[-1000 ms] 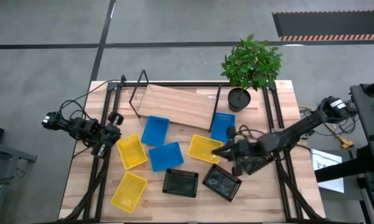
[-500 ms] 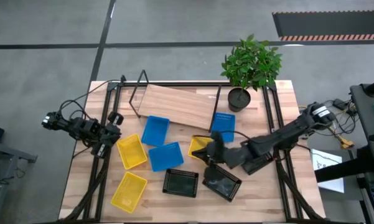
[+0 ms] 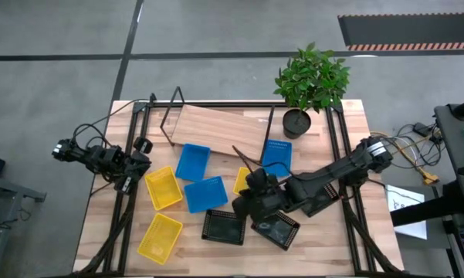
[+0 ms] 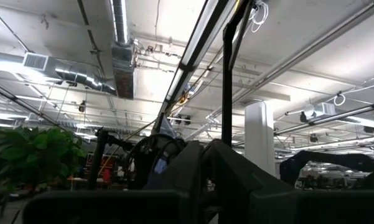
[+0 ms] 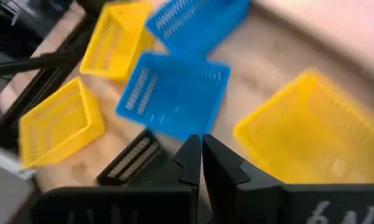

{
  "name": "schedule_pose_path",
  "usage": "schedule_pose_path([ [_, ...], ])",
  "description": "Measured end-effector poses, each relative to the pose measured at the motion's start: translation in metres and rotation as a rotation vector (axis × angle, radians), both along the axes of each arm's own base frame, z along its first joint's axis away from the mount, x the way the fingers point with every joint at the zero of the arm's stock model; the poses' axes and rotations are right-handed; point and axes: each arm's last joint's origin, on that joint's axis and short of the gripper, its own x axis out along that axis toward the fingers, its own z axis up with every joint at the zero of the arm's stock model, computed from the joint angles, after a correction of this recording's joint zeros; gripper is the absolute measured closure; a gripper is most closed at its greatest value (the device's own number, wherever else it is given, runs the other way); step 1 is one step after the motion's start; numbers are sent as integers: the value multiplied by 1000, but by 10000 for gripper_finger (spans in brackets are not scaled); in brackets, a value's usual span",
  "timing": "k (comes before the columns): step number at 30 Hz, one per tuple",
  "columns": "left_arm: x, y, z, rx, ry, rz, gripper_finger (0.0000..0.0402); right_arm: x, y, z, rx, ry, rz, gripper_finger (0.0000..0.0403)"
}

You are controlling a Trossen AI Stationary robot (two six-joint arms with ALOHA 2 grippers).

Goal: Stack baskets on shelf by color
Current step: Put the top right yellow basket on the shelf

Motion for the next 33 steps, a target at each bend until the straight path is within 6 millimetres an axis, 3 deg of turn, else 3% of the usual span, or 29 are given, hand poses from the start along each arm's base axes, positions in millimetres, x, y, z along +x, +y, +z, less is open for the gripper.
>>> schedule_pose_path([
  [8, 0, 0, -1, 2, 6, -1, 375, 20, -5, 3, 132, 133, -70, 340],
  [20, 0, 0, 0, 3, 5, -4, 375, 60, -42, -16, 171, 253, -139, 224],
  [33, 0, 0, 0, 4, 5, -6, 375, 80, -63, -62, 120, 432, -207, 211],
])
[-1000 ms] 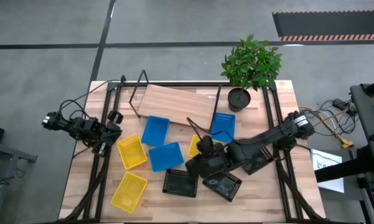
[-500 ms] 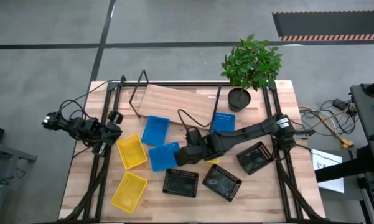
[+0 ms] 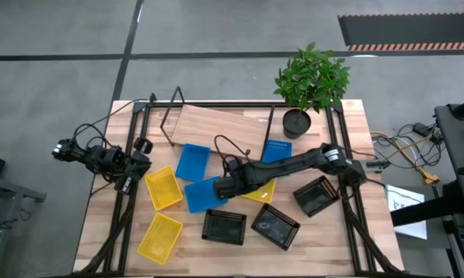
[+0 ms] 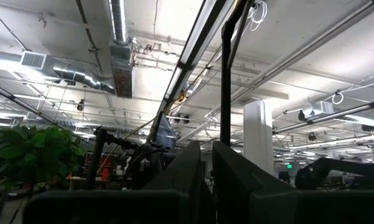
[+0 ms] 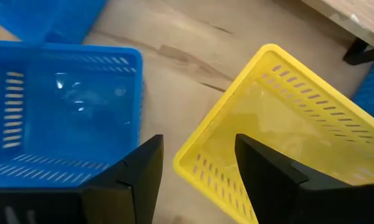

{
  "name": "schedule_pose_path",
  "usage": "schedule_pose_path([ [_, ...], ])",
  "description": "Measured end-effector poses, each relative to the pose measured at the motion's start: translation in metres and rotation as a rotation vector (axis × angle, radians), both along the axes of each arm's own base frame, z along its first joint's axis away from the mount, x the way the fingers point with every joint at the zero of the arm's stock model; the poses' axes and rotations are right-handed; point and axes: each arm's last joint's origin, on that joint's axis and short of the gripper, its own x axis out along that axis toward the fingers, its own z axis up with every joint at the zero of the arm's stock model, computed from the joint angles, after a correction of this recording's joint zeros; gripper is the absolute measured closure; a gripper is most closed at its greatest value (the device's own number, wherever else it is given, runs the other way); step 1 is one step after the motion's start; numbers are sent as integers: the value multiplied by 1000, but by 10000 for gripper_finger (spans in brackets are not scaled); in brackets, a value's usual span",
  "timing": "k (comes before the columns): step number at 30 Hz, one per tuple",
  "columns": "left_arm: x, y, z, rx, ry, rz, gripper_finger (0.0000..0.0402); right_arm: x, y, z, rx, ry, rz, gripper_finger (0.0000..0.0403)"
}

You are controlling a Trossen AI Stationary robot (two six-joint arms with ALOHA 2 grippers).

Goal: Stack baskets on shelf by color
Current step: Put the top right yellow basket on the shelf

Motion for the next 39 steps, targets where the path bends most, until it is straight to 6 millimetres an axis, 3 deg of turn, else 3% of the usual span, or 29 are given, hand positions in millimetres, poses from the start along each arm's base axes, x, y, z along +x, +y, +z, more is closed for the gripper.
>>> schedule_pose_path([
  [4, 0, 0, 0, 0, 0, 0, 375, 3, -3, -12, -7, 36, -8, 211],
  [29, 0, 0, 0, 2, 0, 0, 375, 5, -9, -35, -115, 59, -63, 212],
  [39, 0, 0, 0, 2, 0, 0, 375, 7, -8, -60, -104, 2, -59, 213],
])
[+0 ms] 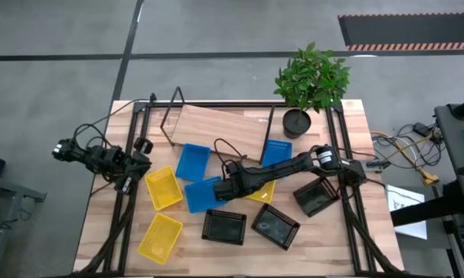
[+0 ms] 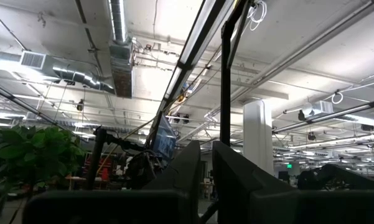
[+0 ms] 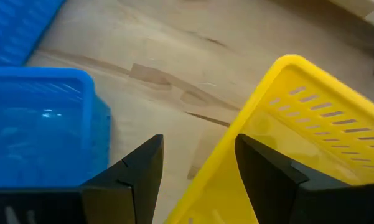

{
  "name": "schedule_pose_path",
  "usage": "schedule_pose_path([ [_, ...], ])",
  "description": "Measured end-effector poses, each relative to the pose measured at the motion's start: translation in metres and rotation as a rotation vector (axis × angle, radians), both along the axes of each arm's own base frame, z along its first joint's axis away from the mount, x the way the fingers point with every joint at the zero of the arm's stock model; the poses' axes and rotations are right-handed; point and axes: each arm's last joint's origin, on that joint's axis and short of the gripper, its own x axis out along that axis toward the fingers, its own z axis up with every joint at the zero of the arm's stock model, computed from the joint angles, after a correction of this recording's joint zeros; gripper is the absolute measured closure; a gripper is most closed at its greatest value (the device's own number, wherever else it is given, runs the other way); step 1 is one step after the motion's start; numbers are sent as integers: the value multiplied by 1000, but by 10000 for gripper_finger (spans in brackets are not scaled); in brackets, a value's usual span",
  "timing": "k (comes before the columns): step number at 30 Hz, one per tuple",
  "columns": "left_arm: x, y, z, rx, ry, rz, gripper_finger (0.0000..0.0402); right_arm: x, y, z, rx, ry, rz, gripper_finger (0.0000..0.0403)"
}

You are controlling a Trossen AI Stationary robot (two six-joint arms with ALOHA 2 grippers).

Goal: Stack baskets on shelf by color
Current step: Put the top right yellow basket on the shelf

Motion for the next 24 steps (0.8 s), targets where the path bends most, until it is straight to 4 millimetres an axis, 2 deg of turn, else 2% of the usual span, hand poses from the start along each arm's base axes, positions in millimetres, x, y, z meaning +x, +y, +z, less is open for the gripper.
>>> schedule_pose_path([
  [5, 0, 0, 0, 0, 0, 0, 375, -1, 0, -2, 0, 3, -1, 241],
  [16, 0, 0, 0, 0, 0, 0, 375, 0, 3, -2, 17, -8, -10, 357],
  [24, 0, 0, 0, 0, 0, 0, 375, -2, 12, 0, 52, -5, 15, 390],
])
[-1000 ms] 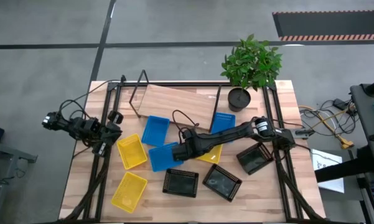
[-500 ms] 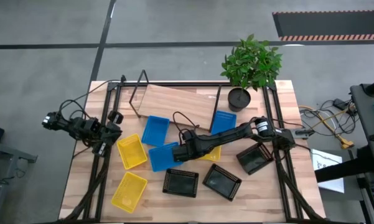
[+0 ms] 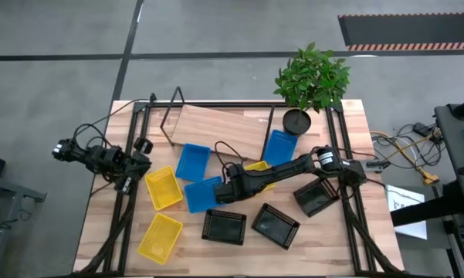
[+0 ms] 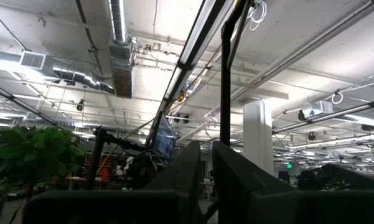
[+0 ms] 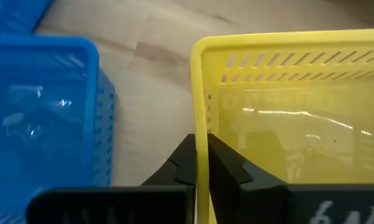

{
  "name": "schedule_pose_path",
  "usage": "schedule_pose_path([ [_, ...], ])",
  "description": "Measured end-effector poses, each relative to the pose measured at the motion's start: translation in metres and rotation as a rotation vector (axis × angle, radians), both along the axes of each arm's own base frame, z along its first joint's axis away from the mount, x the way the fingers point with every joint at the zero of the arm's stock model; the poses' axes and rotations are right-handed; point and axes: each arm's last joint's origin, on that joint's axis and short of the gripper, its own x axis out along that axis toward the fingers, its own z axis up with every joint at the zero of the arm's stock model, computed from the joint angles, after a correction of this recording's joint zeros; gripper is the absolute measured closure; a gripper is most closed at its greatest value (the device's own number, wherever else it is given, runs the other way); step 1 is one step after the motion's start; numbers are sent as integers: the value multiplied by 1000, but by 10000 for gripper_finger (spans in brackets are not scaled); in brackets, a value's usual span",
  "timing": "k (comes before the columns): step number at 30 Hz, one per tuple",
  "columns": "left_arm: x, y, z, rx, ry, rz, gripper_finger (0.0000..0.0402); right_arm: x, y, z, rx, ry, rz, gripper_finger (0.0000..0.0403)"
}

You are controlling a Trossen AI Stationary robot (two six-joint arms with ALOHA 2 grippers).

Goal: Stack baskets on shelf by color
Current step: Put the top right yellow basket on the shelf

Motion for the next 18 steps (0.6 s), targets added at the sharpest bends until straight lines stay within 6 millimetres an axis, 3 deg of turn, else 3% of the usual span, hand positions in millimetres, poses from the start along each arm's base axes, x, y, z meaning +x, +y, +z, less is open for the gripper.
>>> schedule_pose_path([
  [7, 0, 0, 0, 0, 0, 0, 375, -2, 6, 23, 81, 6, 100, 390],
  [18, 0, 0, 0, 0, 1, 0, 375, -6, 21, 75, 148, 74, 522, 393],
])
